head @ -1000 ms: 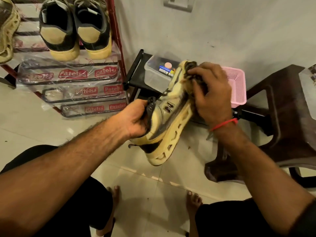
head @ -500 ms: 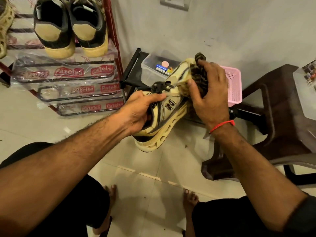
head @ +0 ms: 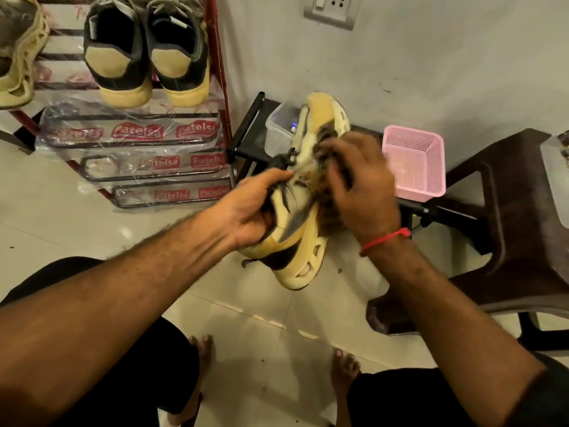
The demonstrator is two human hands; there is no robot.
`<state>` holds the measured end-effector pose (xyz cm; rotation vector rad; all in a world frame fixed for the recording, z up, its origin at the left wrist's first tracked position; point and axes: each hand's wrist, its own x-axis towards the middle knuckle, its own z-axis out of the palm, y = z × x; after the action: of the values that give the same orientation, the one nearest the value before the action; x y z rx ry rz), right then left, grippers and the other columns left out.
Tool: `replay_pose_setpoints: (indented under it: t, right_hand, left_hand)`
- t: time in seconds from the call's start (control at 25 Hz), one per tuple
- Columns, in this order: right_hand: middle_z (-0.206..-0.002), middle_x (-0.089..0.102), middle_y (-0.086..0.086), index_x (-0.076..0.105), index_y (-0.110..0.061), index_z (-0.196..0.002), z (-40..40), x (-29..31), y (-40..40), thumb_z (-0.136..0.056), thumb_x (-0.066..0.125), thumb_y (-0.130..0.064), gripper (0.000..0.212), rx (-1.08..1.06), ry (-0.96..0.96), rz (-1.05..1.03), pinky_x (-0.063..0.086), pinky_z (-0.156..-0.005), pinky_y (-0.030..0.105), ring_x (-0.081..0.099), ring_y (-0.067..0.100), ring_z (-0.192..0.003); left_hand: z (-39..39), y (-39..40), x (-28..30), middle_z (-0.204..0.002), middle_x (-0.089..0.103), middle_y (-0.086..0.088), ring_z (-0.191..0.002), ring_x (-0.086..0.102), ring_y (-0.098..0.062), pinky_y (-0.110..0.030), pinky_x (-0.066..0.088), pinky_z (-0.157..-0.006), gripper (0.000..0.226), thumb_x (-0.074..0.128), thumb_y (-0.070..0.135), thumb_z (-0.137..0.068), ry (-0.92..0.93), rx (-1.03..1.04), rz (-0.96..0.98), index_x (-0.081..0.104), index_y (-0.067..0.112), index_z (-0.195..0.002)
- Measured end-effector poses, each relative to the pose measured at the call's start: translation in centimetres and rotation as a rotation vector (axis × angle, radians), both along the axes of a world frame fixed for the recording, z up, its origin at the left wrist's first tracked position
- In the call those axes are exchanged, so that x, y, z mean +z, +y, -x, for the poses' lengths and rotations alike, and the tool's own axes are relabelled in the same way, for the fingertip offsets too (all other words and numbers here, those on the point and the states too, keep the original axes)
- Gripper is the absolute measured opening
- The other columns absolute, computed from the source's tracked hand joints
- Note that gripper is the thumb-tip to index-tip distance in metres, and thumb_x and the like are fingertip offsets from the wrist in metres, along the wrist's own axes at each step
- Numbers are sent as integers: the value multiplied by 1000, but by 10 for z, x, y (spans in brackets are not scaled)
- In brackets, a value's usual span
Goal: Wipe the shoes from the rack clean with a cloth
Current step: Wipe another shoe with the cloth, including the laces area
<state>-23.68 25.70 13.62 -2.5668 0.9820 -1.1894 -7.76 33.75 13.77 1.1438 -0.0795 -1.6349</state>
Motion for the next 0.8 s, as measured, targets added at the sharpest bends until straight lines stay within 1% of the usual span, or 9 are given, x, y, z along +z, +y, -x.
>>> replay_pose_setpoints:
  t: [0.12, 0.2, 0.28, 0.36, 0.44, 0.56, 0.64, 0.72, 0.8]
  right_hand:
    - [-108, 61, 17, 68, -4, -108, 10, 11, -34, -89, 57, -8, 22, -164, -105, -58, 48, -91, 42, 58, 26, -103]
    - [-105, 61, 15, 67, -5, -104, 1, 3, -12, -89, 58, -6, 18, -92, -130, -103, 47, -91, 39, 56, 24, -101]
    - [-106, 59, 14, 68, -3, -105, -15, -12, 40, -89, 61, -5, 18, 30, -86, -165, 49, -90, 33, 57, 22, -99]
    - [-109, 59, 15, 68, -2, -108, -18, -19, 72, -90, 63, -8, 20, 119, -31, -136, 52, -91, 33, 59, 24, -101]
    - [-112, 61, 16, 68, -2, -110, -12, -10, 49, -92, 58, -13, 23, 109, 3, -80, 52, -94, 36, 60, 28, -105]
    - [-110, 61, 14, 68, -6, -109, -3, 8, -14, -93, 53, -13, 23, -134, -30, -113, 49, -92, 38, 58, 26, -103]
    - [-109, 60, 13, 67, -7, -108, -1, 5, -22, -92, 55, -12, 21, -246, -66, -168, 47, -91, 30, 57, 22, -101]
    - [-108, 58, 12, 67, -8, -106, -6, -3, 3, -92, 57, -11, 18, -198, -92, -234, 42, -88, 15, 56, 19, -99]
    - [-107, 58, 11, 66, -7, -107, -14, -12, 43, -91, 60, -11, 17, -101, -84, -289, 41, -85, 12, 56, 16, -96]
  left_hand:
    - [15, -1, -5, -113, 72, -20, -85, 73, -25, -38, 61, -87, 35, 65, 13, -95, -64, -25, 3, 66, -5, -125]
    - [12, -7, -1, -116, 72, -20, -89, 72, -27, -41, 61, -88, 32, 63, 16, -97, -43, 10, 3, 68, -2, -123]
    - [-3, -8, 3, -104, 76, -16, -84, 75, -27, -41, 64, -78, 26, 58, 22, -100, 3, 41, 5, 72, 3, -111]
    - [-9, -3, 6, -95, 77, -15, -80, 75, -26, -39, 64, -71, 27, 56, 25, -101, 35, 33, -14, 74, 5, -103]
    - [-5, 2, 9, -94, 76, -14, -82, 74, -25, -38, 64, -75, 25, 56, 23, -101, 42, 8, -3, 73, 5, -104]
    - [12, 6, 7, -105, 75, -15, -92, 71, -24, -36, 59, -90, 28, 59, 16, -99, 11, -38, -10, 69, 2, -122]
    - [19, 4, 4, -107, 73, -16, -91, 71, -24, -38, 58, -90, 32, 60, 15, -98, 20, -47, -26, 67, 0, -126]
    - [16, 1, 4, -104, 74, -16, -87, 73, -26, -40, 61, -85, 27, 60, 17, -99, 47, 1, -25, 71, -1, -117]
    - [5, -2, 3, -103, 76, -17, -86, 76, -28, -45, 64, -79, 27, 57, 21, -101, 102, 58, -11, 73, 1, -110]
